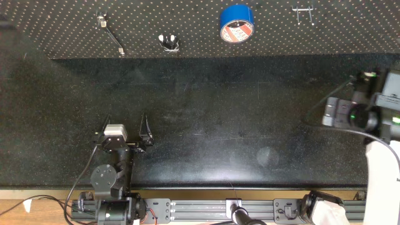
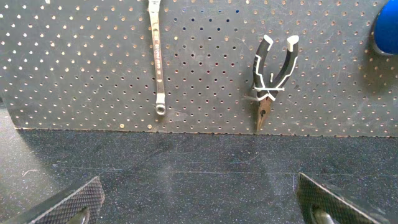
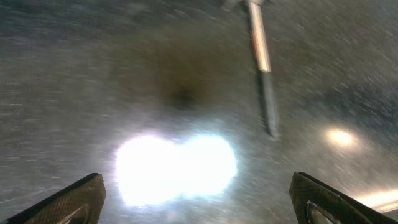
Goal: Place Tools Onto Pegboard
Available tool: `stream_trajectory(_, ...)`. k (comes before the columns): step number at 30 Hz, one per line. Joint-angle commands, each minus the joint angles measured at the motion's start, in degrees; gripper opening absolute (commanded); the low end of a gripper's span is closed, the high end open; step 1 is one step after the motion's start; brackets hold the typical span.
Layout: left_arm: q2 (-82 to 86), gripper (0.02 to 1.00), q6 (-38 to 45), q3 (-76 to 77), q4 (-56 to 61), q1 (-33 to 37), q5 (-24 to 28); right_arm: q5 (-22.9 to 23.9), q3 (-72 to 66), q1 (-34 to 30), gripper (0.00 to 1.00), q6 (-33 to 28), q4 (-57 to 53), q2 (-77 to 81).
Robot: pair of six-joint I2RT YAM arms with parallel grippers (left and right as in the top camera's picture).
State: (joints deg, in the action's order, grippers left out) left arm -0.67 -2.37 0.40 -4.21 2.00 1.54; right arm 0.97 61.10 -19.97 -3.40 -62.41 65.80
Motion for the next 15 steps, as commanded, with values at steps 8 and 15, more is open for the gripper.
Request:
stream_trajectory(8, 0.48, 0.996, 0.96, -0.09, -0.37, 0.24, 0.66, -1.95, -1.64, -20.76, 0.969, -23.28, 4.61, 13.57)
stream_trajectory(15, 0.48, 0.996, 0.96, -0.09, -0.37, 0.24, 0.63, -11.54, -1.64, -23.61, 0.972, -32.13, 12.02, 22.6)
